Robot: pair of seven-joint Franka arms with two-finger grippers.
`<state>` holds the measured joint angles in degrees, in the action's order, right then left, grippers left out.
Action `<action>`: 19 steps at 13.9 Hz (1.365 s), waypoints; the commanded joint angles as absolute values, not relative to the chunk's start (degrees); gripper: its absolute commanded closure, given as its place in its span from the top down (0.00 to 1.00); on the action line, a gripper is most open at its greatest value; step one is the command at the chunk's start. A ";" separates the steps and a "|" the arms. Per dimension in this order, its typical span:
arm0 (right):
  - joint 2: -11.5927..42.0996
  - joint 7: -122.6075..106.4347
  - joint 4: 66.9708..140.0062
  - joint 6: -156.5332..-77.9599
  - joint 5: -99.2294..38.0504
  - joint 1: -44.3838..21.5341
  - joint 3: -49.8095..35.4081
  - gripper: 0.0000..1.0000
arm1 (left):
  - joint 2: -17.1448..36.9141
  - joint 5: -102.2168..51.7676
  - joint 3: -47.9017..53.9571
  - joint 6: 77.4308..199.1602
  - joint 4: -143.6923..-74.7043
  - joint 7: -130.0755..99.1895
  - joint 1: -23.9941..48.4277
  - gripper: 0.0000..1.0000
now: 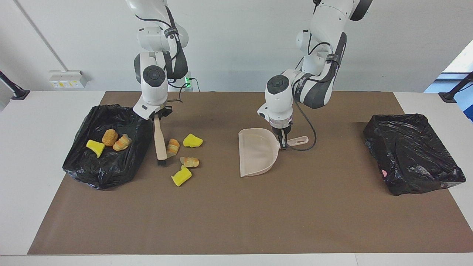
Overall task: Sweep and dump trash in bin
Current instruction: 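Grasp the wooden brush with the right gripper and lift it, then sweep the bread and sponge toward the dustpan with the right gripper's brush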
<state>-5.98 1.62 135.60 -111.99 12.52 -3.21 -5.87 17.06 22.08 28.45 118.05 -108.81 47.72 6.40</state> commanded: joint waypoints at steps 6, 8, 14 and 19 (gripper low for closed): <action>-2.82 1.49 134.48 -112.15 -0.59 -9.56 -6.15 0.00 | 15.21 22.59 28.56 119.44 -111.62 47.11 6.06 0.00; -1.59 4.03 132.99 -111.89 -2.11 -12.12 -6.15 0.00 | 15.12 22.59 28.56 119.36 -111.71 47.11 6.06 0.00; 0.87 4.39 131.49 -112.32 -11.93 -18.09 -6.15 0.00 | 13.80 22.68 28.65 119.09 -113.55 47.02 6.33 0.00; 4.31 6.59 127.09 -112.85 -22.39 -23.10 -6.15 0.00 | 11.78 22.68 29.09 118.92 -116.36 47.02 6.42 0.00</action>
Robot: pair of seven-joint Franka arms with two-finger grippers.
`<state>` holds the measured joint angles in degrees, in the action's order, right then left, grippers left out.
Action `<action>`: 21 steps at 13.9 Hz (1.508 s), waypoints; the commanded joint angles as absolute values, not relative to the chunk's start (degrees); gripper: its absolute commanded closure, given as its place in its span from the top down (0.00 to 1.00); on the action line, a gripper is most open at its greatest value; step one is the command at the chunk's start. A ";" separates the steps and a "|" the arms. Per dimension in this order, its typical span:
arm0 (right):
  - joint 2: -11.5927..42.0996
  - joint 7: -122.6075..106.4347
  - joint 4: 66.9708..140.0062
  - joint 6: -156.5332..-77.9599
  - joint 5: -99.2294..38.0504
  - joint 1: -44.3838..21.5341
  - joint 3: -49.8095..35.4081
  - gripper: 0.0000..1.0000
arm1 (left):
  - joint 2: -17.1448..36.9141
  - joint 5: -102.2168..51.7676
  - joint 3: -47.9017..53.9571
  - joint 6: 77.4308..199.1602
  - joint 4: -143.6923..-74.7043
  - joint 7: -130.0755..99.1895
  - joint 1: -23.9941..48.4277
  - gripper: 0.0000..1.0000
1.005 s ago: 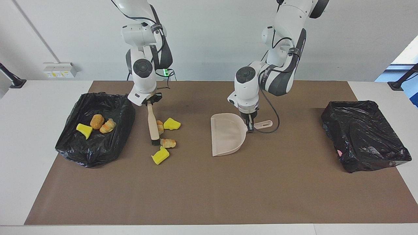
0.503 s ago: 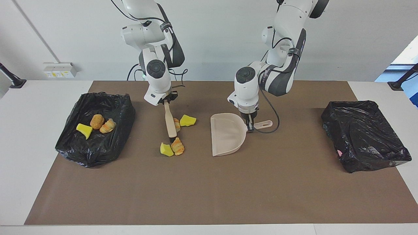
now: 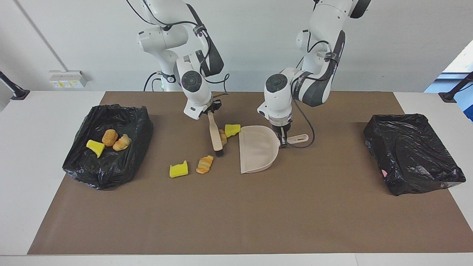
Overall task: Sweep and dump trash in bin
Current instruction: 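Sweep the bread and sponge toward the dustpan with the right gripper's brush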
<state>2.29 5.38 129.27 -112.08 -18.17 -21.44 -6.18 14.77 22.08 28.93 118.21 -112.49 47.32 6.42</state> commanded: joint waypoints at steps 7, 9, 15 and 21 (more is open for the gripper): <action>5.53 9.05 123.67 -115.05 -35.67 -26.98 -6.15 0.00 | 10.55 22.68 29.36 118.39 -118.38 47.02 6.50 0.00; 6.33 9.66 121.74 -115.05 -37.08 -28.12 -6.15 0.00 | 10.55 22.67 29.36 118.39 -118.39 47.02 6.42 0.00; 6.16 10.90 117.51 -111.98 -33.94 -26.72 -5.28 0.00 | 10.46 22.59 29.36 117.87 -118.21 47.02 6.42 0.00; 6.24 10.99 114.61 -108.28 -17.72 -21.29 -5.36 0.00 | 8.35 22.50 29.36 110.93 -118.39 46.24 6.42 0.00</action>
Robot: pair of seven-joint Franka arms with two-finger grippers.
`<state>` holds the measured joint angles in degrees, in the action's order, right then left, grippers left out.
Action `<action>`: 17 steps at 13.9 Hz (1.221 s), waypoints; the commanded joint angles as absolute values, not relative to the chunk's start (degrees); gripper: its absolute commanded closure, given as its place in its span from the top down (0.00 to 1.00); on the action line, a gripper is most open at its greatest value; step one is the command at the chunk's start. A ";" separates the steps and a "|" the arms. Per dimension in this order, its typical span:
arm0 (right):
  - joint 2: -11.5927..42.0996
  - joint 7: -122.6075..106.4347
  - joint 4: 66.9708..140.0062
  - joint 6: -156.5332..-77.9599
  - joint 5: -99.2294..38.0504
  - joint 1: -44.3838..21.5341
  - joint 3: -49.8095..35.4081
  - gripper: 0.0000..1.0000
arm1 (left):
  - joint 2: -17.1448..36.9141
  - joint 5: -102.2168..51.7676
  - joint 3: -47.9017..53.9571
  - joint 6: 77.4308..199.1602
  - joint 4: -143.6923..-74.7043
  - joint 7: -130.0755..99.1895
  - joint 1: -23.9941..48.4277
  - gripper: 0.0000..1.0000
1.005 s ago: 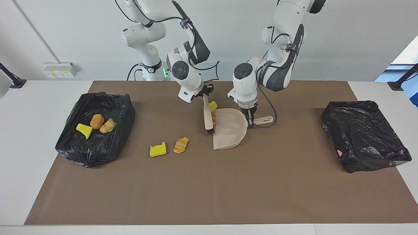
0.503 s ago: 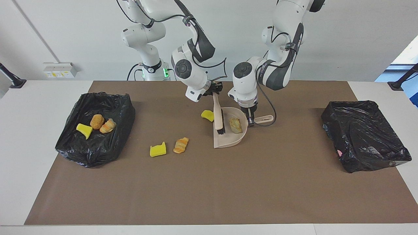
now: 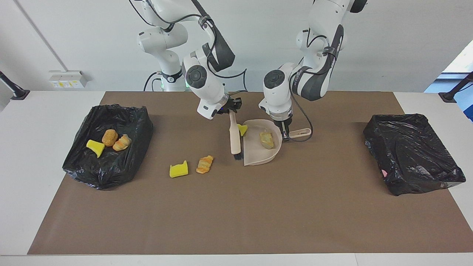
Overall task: Sweep and dump trash in bin
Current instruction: 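Sweep the bread and sponge toward the dustpan with the right gripper's brush, then move the brush with the right gripper behind the remaining pieces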
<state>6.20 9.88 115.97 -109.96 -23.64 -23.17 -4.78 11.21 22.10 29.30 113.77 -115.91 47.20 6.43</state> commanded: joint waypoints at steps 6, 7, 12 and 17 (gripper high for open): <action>11.25 0.73 104.15 -97.38 7.97 -13.46 -5.54 0.00 | 5.71 22.41 30.67 110.04 -122.25 30.43 6.42 0.00; 11.95 -1.38 104.15 -97.90 11.04 -12.49 -5.54 0.00 | 5.71 22.41 30.76 110.30 -122.34 29.11 6.42 0.00; 15.20 -4.74 103.80 -99.74 23.98 -8.70 -5.54 0.00 | 5.80 19.35 31.11 110.74 -122.34 23.38 6.50 0.00; 17.40 -3.78 105.55 -102.22 21.46 -8.96 -5.71 0.00 | 6.06 18.02 31.38 112.67 -122.34 21.09 6.50 0.00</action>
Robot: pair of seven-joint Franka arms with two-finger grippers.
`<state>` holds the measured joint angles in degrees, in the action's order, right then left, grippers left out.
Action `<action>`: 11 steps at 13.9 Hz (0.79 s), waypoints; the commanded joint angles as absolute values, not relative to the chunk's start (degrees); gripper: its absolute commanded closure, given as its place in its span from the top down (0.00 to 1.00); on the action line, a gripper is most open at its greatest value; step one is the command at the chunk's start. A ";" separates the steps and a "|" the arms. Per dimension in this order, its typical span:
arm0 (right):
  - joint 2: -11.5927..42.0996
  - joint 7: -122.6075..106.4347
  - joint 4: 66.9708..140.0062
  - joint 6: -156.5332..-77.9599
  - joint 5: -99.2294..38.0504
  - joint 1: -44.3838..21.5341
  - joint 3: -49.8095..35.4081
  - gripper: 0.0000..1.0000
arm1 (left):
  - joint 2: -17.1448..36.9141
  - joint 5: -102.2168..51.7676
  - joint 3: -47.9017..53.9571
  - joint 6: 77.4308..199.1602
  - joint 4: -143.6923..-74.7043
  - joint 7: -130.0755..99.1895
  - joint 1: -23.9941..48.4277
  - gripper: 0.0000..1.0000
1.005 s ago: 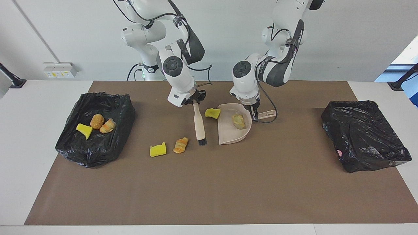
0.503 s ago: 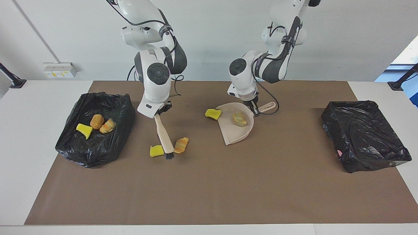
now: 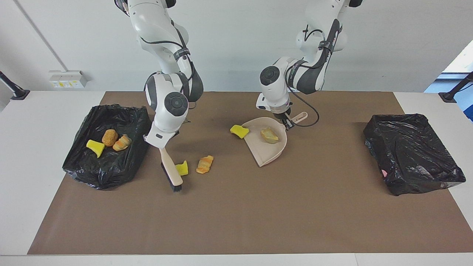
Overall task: Sweep and dump trash in bin
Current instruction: 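Move the brush with the right gripper behind the remaining pieces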
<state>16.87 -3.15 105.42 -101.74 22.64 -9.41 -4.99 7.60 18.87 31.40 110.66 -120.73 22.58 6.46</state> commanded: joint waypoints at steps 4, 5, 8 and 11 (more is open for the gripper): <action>17.31 -3.87 108.54 -101.51 13.03 -11.06 -6.06 0.00 | 6.15 17.84 31.38 112.85 -122.34 21.09 6.42 0.00; 17.23 -4.04 108.46 -100.82 11.35 -12.47 -6.06 0.00 | 6.15 17.58 31.38 112.94 -122.34 21.18 6.42 0.00; 17.23 -3.96 108.98 -99.58 4.68 -13.79 -6.15 0.00 | 6.33 17.49 31.29 113.82 -122.34 21.18 6.33 0.00; 16.70 -3.87 109.60 -99.14 -0.06 -15.99 -6.07 0.00 | 6.42 17.49 31.29 113.91 -122.34 21.18 6.33 0.00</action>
